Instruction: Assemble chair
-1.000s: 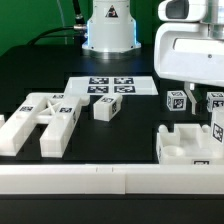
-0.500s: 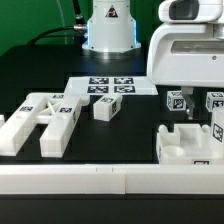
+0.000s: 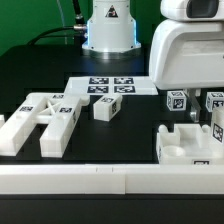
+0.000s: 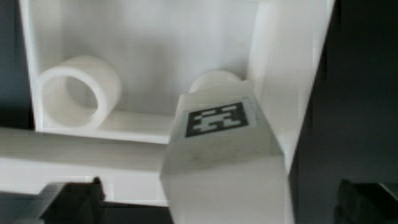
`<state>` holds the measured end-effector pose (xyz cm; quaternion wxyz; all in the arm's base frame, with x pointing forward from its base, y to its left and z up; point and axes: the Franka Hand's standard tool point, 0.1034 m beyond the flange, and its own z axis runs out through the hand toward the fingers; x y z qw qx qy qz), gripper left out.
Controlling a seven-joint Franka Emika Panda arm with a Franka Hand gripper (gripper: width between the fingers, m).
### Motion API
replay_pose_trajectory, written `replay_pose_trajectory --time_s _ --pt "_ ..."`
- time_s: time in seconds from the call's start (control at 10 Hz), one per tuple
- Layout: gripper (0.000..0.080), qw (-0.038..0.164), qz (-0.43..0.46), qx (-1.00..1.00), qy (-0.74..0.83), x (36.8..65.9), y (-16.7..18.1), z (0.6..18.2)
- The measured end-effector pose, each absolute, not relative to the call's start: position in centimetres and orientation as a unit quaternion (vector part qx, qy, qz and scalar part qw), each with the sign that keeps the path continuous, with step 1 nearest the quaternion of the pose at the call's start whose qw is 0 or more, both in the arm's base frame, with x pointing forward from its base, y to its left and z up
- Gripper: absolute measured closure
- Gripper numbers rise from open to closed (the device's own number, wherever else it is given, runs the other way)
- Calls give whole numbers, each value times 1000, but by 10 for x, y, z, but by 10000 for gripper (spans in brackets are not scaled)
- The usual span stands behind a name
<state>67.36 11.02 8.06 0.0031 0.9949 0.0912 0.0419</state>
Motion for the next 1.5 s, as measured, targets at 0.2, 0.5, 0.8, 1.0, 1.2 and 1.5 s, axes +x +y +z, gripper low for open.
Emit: replay_pose_trajectory --time_s 0.2,0.5,0.8,1.0,1.2,1.5 --pt "151 7 41 990 136 673 109 80" --pt "354 7 41 990 138 673 106 79" --pt "511 7 41 991 124 673 106 79" --pt "511 1 41 997 65 673 107 79" --pt "511 -4 41 997 -61 673 112 79" --pt "510 -3 43 977 -207 673 99 80"
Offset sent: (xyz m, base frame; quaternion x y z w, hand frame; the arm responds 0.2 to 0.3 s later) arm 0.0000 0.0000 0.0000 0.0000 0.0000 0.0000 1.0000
